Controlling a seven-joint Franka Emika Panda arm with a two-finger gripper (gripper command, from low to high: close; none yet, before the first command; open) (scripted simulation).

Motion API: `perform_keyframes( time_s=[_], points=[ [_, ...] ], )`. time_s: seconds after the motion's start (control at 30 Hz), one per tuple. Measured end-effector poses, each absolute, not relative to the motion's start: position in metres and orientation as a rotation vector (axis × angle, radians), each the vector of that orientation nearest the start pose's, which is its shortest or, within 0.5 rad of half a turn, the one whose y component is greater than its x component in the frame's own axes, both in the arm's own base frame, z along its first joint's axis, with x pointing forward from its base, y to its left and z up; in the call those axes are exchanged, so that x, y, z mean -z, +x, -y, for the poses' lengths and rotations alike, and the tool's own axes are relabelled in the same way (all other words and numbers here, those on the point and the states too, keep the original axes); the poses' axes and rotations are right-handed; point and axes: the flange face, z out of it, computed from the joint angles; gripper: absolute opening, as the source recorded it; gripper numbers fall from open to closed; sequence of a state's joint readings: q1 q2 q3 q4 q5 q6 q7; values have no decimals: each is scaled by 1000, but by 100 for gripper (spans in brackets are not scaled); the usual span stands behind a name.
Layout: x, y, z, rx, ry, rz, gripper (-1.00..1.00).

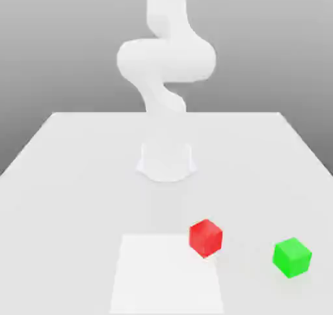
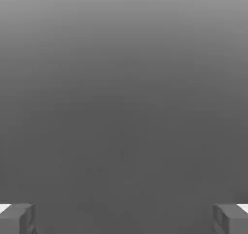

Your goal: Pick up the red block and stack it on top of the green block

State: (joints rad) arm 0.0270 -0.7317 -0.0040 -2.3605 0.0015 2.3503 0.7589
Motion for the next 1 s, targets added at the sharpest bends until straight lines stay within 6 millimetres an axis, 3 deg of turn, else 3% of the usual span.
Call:
perform_keyframes(
  time_s=[0.13, 0.3, 0.43, 0.6, 0.8, 0.83, 1.0],
  points=[
    [-562, 412, -27, 767, -2691, -855, 0],
    [-437, 423, -52, 534, -2871, -679, 0],
    [-336, 404, -70, 323, -2998, -508, 0],
    [-215, 350, -83, 38, -3122, -267, 0],
    [-153, 341, -84, 0, -3132, -237, 0],
    [-147, 340, -83, 0, -3133, -237, -100],
    [-146, 340, -84, -1, -3133, -237, -100]
  ],
)
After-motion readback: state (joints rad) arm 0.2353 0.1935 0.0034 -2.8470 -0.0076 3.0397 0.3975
